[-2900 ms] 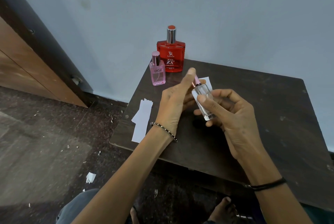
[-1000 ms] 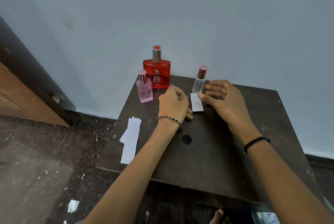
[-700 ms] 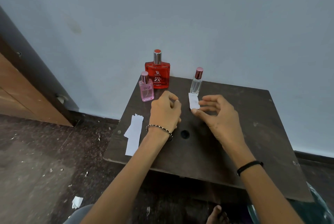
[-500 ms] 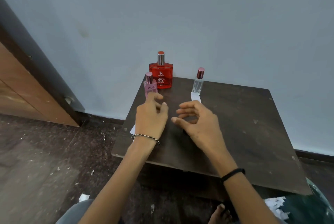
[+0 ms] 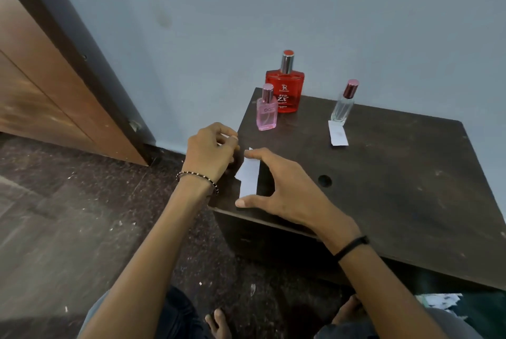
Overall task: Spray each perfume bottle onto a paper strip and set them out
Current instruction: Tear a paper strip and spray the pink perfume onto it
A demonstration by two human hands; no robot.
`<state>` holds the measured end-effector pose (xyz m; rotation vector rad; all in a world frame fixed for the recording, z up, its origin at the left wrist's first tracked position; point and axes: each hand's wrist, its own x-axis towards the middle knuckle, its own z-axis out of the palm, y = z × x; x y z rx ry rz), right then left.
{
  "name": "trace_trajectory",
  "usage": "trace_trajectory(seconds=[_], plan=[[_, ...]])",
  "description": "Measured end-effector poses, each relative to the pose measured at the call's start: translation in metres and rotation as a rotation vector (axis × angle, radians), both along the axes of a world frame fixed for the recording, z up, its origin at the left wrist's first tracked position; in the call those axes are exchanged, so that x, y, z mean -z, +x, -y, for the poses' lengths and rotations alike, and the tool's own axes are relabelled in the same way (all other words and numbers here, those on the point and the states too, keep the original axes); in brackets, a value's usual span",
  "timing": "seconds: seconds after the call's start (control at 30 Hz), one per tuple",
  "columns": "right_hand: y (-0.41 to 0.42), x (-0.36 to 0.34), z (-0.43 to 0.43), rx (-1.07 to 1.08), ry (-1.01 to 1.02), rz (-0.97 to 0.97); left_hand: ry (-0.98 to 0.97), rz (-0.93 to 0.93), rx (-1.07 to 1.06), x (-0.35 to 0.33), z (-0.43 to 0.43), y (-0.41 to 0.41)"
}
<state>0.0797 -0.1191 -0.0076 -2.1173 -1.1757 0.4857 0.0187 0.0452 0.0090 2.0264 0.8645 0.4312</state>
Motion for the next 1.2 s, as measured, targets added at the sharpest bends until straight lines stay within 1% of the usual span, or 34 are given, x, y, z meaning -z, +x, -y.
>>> trace_trajectory(seconds=[0.07,0.17,0.4,0.5,0.67,0.87,0.97,1.07,1.2], plan=[[0.000,0.002,-0.003,-0.030,-0.089,0.021,-0.056,0.023,0.012,0.001,-0.003,0.002],[0.002,0.003,-0.002,-0.041,-0.104,0.079,-0.100,0.036,0.052,0.004,-0.003,0.003],[0.007,0.001,0.004,-0.066,-0.009,0.175,-0.020,-0.006,0.141,0.005,0.000,0.009],[0.008,-0.002,0.008,-0.064,0.070,0.176,0.002,-0.008,0.142,0.005,0.001,0.009],[0.007,-0.005,0.011,0.013,0.244,0.209,0.006,0.000,0.138,0.006,0.000,0.009],[0.010,-0.003,0.009,0.117,0.298,0.293,-0.012,0.016,0.130,0.008,0.000,0.010],[0.010,-0.001,0.007,0.169,0.323,0.288,-0.099,0.028,0.118,0.008,0.000,0.011],[0.011,0.001,0.005,0.210,0.351,0.251,-0.289,0.075,0.123,0.005,0.001,0.011],[0.013,0.005,0.004,0.277,0.365,0.133,-0.498,0.096,0.133,0.000,0.001,0.012]])
